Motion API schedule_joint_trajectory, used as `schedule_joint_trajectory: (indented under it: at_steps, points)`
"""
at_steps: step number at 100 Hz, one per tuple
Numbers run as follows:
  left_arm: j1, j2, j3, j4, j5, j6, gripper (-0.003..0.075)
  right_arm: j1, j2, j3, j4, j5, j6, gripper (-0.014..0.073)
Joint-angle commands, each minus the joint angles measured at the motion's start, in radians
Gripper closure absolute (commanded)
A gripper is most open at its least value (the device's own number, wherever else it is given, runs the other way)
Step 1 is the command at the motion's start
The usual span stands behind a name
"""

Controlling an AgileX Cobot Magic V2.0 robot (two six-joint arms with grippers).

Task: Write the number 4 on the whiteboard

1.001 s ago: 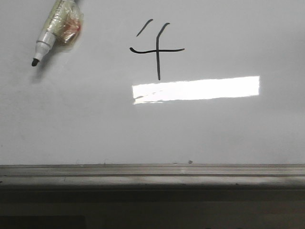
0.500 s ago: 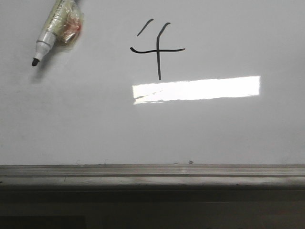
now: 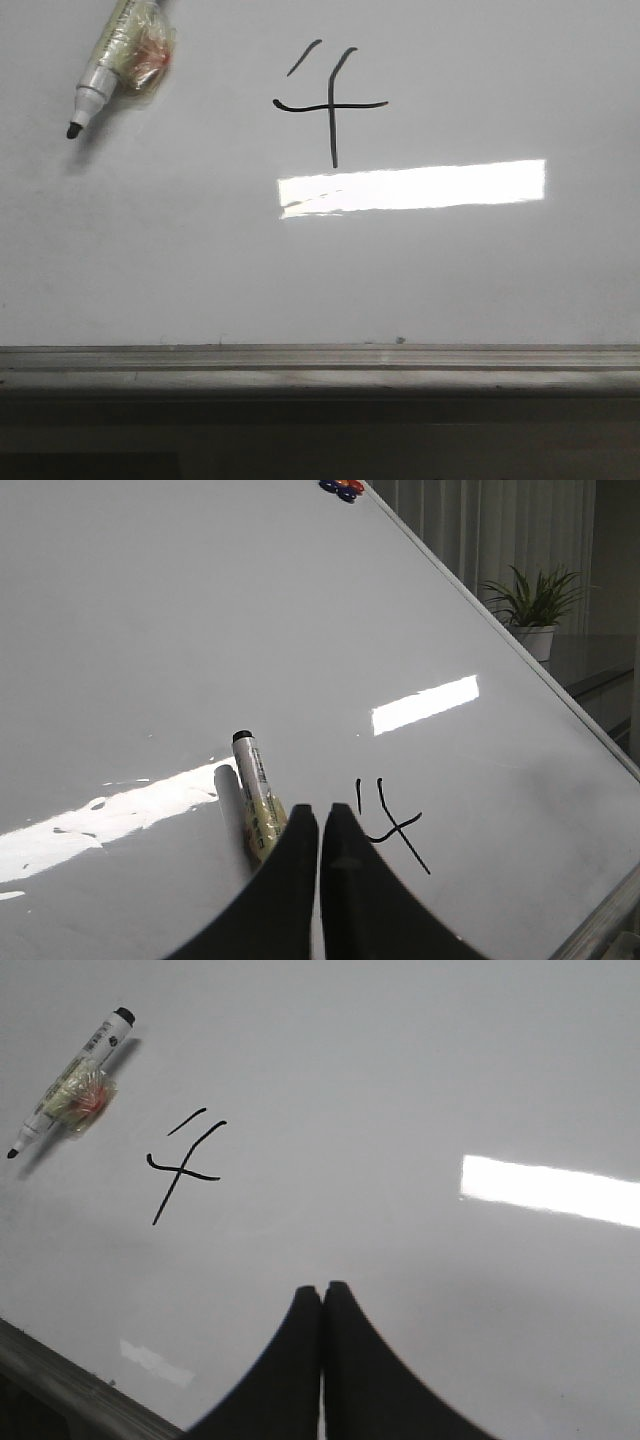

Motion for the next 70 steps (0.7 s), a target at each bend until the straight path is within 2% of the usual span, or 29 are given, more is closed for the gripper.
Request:
schedule_joint_trajectory:
  at_steps: [1, 45, 50, 54, 64, 70]
  points:
    - [0.002, 0.011, -0.026, -0.015, -0.064, -0.002, 0.0741, -0.004, 0.011, -0.025, 0.025, -0.055, -0.003, 0.0659]
    - [0.002, 0.011, -0.026, -0.018, -0.078, -0.002, 0.0741, -0.004, 0.011, -0.025, 0.025, -0.055, -0.003, 0.0659]
    - [0.002, 0.011, -0.024, 0.055, -0.078, -0.008, 0.0741, -0.004, 0.011, -0.025, 0.025, -0.055, -0.003, 0.0659]
    - [0.002, 0.013, -0.018, 0.14, -0.08, -0.065, 0.0741, -0.004, 0.011, -0.025, 0.025, -0.055, -0.003, 0.0659]
    - [0.054, 0.025, 0.016, 0.459, -0.107, -0.373, 0.0741, -0.004, 0.011, -0.025, 0.025, -0.055, -0.003, 0.0659]
    - [0.111, 0.03, 0.04, 0.532, -0.107, -0.488, 0.0741, -0.004, 0.011, -0.025, 0.025, -0.055, -0.003, 0.0659]
